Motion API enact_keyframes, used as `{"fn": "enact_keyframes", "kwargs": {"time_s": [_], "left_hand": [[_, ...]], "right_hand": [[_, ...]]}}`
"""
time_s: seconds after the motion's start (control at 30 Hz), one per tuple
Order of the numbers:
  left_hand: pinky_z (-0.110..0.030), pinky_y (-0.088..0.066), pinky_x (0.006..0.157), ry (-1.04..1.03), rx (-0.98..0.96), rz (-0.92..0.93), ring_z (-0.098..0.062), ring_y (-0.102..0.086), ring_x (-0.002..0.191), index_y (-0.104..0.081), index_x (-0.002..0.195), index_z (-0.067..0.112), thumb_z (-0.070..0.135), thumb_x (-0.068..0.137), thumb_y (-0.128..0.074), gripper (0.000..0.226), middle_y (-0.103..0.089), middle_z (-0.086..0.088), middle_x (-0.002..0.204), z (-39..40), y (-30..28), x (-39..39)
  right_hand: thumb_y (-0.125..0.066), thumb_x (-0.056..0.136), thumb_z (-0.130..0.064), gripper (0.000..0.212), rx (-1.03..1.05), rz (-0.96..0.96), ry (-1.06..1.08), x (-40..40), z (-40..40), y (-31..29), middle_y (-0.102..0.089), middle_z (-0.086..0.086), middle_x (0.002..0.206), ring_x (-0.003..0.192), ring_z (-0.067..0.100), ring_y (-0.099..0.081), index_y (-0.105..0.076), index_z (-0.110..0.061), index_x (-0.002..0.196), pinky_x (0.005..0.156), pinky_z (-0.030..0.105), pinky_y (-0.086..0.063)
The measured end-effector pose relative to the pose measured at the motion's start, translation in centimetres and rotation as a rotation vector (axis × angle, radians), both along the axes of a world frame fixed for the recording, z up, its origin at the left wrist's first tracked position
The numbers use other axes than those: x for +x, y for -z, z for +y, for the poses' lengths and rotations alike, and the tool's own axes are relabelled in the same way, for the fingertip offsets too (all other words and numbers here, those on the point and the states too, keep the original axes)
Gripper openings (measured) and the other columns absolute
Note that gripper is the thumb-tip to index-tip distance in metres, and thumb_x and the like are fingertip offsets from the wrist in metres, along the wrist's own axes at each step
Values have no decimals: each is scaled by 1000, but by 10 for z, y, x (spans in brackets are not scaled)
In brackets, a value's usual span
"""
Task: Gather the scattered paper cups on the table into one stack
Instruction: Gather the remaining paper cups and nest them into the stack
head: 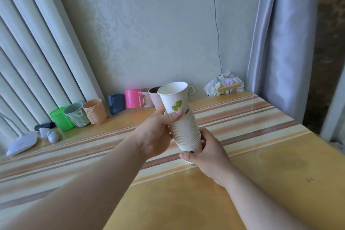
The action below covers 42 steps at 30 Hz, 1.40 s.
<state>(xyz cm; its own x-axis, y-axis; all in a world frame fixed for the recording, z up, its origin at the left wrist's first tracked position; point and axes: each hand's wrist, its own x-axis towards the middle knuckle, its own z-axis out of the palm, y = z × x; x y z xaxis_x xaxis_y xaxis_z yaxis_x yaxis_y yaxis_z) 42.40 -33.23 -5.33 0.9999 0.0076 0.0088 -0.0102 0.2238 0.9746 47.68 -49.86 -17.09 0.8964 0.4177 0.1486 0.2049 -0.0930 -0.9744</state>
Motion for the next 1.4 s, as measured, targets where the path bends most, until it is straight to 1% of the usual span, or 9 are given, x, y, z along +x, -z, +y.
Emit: {"fn": "enact_keyframes", "kwargs": {"time_s": [0.1,0.3,0.6,0.77,0.93,1.03,1.13,1.3,1.4], "left_hand": [[-48,-40,112,19,5,-15,-32,-57,131,-57,153,31,22,76,-83,82,-57,-16,158,2,3,-3],[-47,-44,119,55,89,-41,-34,-59,143,-47,159,29,13,78,-85,90,-64,-14,152,11,16,-11],[-54,-58,108,-40,477,40,-23,-73,124,-69,134,22,17,79,-97,62,-79,-3,127,9,56,-37],[-21,-62,80,-253,592,8,-6,-79,99,-75,117,21,19,75,-99,48,-84,7,106,33,58,-56],[-20,-61,62,-524,595,9,-9,-77,92,-69,114,29,24,72,-101,53,-82,7,100,84,62,-67],[-25,-62,71,-575,650,-6,-10,-75,100,-66,118,35,30,71,-101,59,-79,9,109,108,73,-68],[-30,-59,83,-621,716,-14,-1,-72,97,-64,115,38,40,69,-100,58,-78,14,106,119,90,-62],[-35,-56,76,-491,866,79,-9,-70,86,-67,96,31,47,68,-98,45,-77,11,88,131,90,-51],[-32,-50,67,-507,895,73,-7,-67,84,-65,91,32,55,69,-94,44,-75,10,85,132,92,-49]], "right_hand": [[-98,69,-33,64,-1,8,5,0,0,0,-80,-11,112,104,10,-75,-65,-44,123,89,41,-68],[-98,69,-33,64,6,19,13,-3,0,-5,-80,-10,113,107,12,-75,-65,-44,123,91,43,-68],[-103,62,-36,71,-175,-128,-74,-19,4,-14,-80,-24,113,102,-2,-76,-65,-47,121,86,29,-64],[-99,74,-37,91,-330,-165,-163,-25,4,-16,-71,-32,132,110,-2,-73,-49,-54,149,101,32,-60],[-81,95,-23,70,-400,-234,-92,-26,3,-14,-69,-24,130,115,-2,-66,-49,-44,154,109,27,-54],[-79,97,-17,56,-386,-236,-11,-29,3,-12,-73,-23,114,112,-2,-67,-59,-39,145,105,24,-55],[-80,94,-11,53,-354,-98,47,-25,7,-17,-76,-18,107,106,4,-71,-62,-46,129,104,33,-58],[-69,101,1,55,-136,516,90,25,22,-56,-69,18,105,90,38,-72,-50,-29,143,90,47,-59],[-61,103,5,64,-336,418,79,67,41,-69,-64,16,113,80,32,-69,-45,-33,151,80,46,-62]]}}
